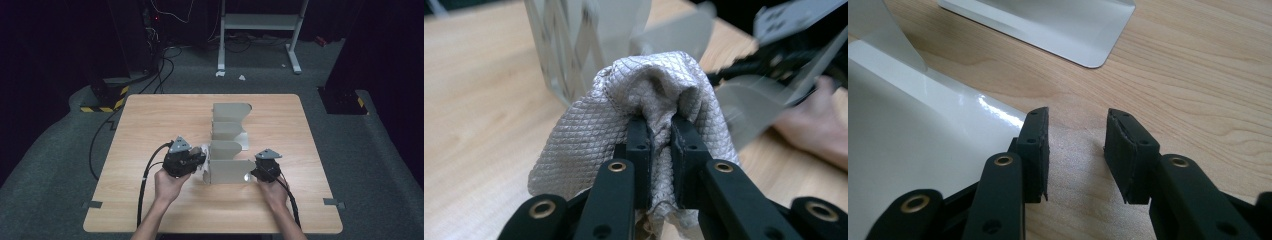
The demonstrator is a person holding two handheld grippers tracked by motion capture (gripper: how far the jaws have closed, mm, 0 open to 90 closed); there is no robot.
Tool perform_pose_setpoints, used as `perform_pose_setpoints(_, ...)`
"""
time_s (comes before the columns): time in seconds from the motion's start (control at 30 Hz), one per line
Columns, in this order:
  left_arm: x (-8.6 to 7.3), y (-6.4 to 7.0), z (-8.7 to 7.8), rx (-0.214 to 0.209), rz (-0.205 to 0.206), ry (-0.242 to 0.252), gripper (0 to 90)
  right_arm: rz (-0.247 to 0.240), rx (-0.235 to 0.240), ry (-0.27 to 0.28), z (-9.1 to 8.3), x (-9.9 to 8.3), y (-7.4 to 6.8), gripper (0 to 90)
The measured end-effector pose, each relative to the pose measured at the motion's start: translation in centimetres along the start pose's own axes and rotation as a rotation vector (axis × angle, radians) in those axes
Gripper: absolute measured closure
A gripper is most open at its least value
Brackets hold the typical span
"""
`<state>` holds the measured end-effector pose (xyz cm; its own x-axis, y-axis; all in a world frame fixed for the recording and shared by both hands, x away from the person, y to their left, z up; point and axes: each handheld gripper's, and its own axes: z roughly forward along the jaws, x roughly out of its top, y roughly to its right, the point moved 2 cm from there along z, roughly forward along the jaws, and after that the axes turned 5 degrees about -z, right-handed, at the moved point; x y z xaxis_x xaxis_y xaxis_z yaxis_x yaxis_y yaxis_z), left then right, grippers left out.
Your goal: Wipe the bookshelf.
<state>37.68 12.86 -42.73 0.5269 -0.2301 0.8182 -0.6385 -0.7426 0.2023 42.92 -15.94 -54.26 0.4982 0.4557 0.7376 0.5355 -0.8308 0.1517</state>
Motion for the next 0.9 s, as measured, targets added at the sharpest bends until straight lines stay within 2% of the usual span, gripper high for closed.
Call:
perform_pose_setpoints(0.07,0.3,0.4,-0.6,0.0,0.015,0.015,80.5,-0.001,-0.001,0.0,0.0,0.0,0.0,62.3)
perform_pose_setpoints(0.13,0.2,0.7,-0.5,0.006,0.022,0.005,80.4,-0.001,-0.002,0.0,0.0,0.0,0.0,62.3)
perform_pose_setpoints(0.2,-0.2,0.7,0.0,0.018,0.022,-0.01,80.4,-0.002,-0.003,0.0,0.0,0.0,0.0,62.3)
perform_pose_setpoints(0.4,-2.7,0.3,2.5,0.036,-0.009,-0.093,80.3,-0.002,-0.005,0.0,0.0,0.0,-0.1,62.4)
perform_pose_setpoints(0.43,-2.7,0.3,2.5,0.036,-0.009,-0.093,80.3,-0.002,-0.005,0.0,0.0,0.0,-0.1,62.4)
perform_pose_setpoints(0.47,-3.5,0.2,3.4,0.039,-0.02,-0.123,80.3,-0.003,-0.005,0.0,0.0,0.0,-0.1,62.4)
perform_pose_setpoints(0.5,-4.0,1.0,4.5,0.04,-0.138,-0.067,80.2,-0.003,-0.006,0.0,0.0,0.0,-0.1,62.4)
perform_pose_setpoints(0.53,-4.4,0.9,5.0,0.052,-0.142,-0.077,80.3,-0.003,-0.006,0.0,0.0,0.0,-0.1,62.4)
perform_pose_setpoints(0.57,-4.8,-0.1,4.9,0.055,-0.029,-0.175,80.3,-0.003,-0.007,0.0,0.0,0.0,-0.1,62.5)
perform_pose_setpoints(0.63,-5.0,-0.3,5.2,0.055,-0.035,-0.186,80.3,-0.004,-0.007,0.0,0.0,0.0,-0.2,62.5)
perform_pose_setpoints(0.67,-5.8,-0.4,5.9,0.056,-0.041,-0.22,80.3,-0.004,-0.007,0.0,0.0,0.0,-0.2,62.5)
perform_pose_setpoints(0.77,-6.1,-0.4,6.1,0.055,-0.046,-0.224,80.3,-0.004,-0.007,0.0,0.0,0.0,-0.2,62.5)
perform_pose_setpoints(0.8,-5.9,-0.4,5.7,0.043,-0.059,-0.201,80.4,-0.004,-0.008,0.0,0.0,0.0,-0.2,62.5)
perform_pose_setpoints(0.9,-4.6,-0.2,4.1,0.031,-0.062,-0.13,80.4,-0.005,-0.008,0.001,0.0,0.0,-0.2,62.5)
